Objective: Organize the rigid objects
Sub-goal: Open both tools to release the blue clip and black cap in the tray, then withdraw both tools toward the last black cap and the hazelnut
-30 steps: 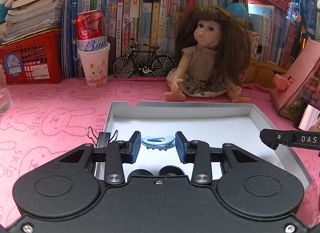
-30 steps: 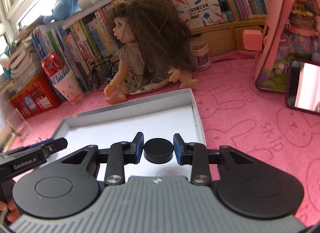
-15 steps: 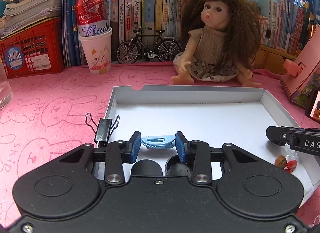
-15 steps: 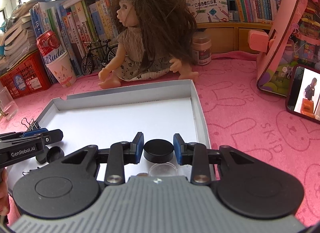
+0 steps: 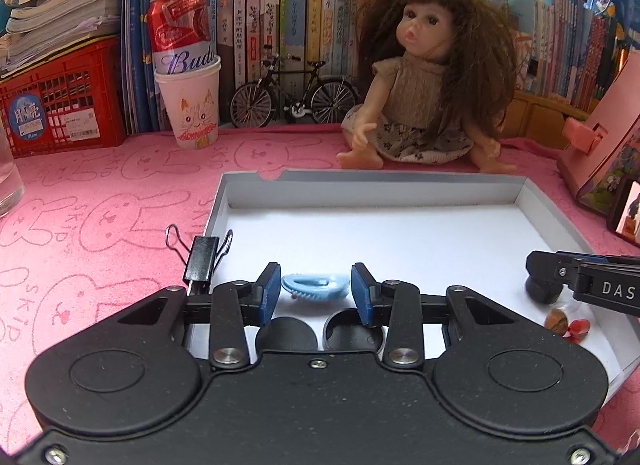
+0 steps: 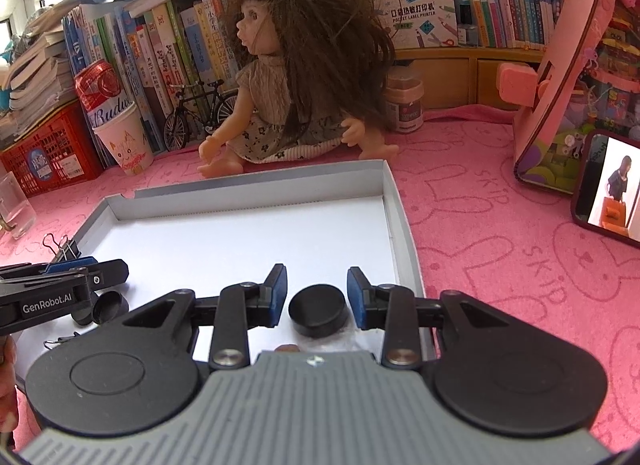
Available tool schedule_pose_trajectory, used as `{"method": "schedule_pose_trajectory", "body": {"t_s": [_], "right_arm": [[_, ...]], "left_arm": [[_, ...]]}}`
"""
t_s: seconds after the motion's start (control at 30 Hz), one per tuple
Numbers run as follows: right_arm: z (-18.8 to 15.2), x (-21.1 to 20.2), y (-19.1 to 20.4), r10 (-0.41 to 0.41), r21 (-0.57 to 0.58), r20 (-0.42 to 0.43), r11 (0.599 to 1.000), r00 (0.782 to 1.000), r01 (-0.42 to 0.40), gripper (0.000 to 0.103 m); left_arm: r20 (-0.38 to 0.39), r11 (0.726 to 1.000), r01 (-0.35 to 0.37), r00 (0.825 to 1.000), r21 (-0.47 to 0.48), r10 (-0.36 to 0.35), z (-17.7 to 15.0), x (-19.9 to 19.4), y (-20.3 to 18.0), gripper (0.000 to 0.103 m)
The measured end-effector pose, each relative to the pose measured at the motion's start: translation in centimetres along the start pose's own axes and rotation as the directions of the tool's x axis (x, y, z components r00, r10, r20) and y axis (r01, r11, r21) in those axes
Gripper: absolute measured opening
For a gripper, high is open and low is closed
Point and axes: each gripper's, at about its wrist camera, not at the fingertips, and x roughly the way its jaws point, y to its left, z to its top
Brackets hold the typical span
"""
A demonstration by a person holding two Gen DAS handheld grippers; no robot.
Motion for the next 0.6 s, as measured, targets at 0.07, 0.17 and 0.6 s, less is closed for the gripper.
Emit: {"method": "schedule_pose_trajectory", "body": {"t_s": [0.07, 0.17, 0.6], "right_arm": [[0.1, -0.5, 0.1, 0.003, -0.009, 0.021, 1.000, 1.000, -0.003, 0.058], [0.4, -1.3, 0.3, 0.011, -0.020, 0.039, 1.000, 0.999, -0.010, 0.064], [-1.0, -6.9, 1.2, 0.085, -0.104, 0.136, 0.992, 0.987, -0.071, 0.085]], "left_arm": [[0.014, 1.000, 0.003, 1.000, 0.000, -0.003, 0.1, -0.4, -0.1, 0.047], [0.033, 1.000, 0.018, 0.999, -0.004, -0.018, 0.4, -1.4, -0.2, 0.053], [0.121, 0.994, 0.107, 0.987, 0.029, -0.110, -0.9, -7.8, -0.7, 0.075]]}}
